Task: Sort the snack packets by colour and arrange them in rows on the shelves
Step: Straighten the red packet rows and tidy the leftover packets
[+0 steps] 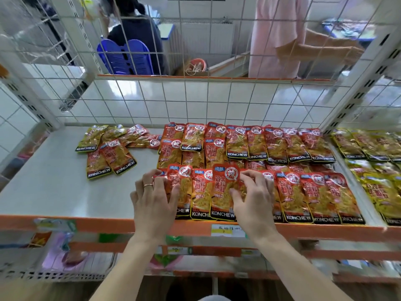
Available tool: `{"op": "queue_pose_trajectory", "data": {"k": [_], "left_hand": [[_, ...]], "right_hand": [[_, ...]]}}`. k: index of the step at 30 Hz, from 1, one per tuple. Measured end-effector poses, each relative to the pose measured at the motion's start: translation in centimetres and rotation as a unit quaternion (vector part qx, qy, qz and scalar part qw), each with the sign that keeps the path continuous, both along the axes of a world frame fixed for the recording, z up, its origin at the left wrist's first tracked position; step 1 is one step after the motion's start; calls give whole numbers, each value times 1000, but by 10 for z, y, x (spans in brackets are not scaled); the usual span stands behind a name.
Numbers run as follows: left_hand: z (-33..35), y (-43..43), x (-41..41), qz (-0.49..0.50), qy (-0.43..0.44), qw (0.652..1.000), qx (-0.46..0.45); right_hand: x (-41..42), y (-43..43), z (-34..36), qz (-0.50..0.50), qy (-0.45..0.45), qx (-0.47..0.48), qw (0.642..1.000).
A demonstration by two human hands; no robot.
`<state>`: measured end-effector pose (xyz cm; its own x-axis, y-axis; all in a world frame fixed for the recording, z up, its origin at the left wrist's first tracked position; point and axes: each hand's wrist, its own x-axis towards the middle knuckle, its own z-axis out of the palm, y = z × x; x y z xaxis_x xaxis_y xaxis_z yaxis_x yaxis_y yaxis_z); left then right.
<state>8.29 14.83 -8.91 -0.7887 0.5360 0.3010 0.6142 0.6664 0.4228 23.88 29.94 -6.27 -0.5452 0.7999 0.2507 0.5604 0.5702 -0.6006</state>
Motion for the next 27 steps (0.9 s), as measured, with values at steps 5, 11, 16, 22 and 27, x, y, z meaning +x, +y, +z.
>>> {"op": "queue_pose_trajectory", "data": {"k": [5, 11, 16, 22, 27], "left_hand": [[-2, -4, 1, -13, 1, 1000, 6], [-7, -5, -1, -13, 3, 1000, 17], [-9, -5, -3, -29, 16, 999, 11], [-10, -6, -4, -34, 24, 999, -5], [-7, -4, -5, -30, -3, 1000, -6]], "right_hand": [[4, -1, -5, 2, -3, -1, 1000], [6, 1, -7, 4, -15, 0, 1000], [8, 0, -8, 11, -21, 5, 1000], [7, 1, -10, 19, -31, 31, 999], [5, 4, -8, 29, -54, 35, 997]]}}
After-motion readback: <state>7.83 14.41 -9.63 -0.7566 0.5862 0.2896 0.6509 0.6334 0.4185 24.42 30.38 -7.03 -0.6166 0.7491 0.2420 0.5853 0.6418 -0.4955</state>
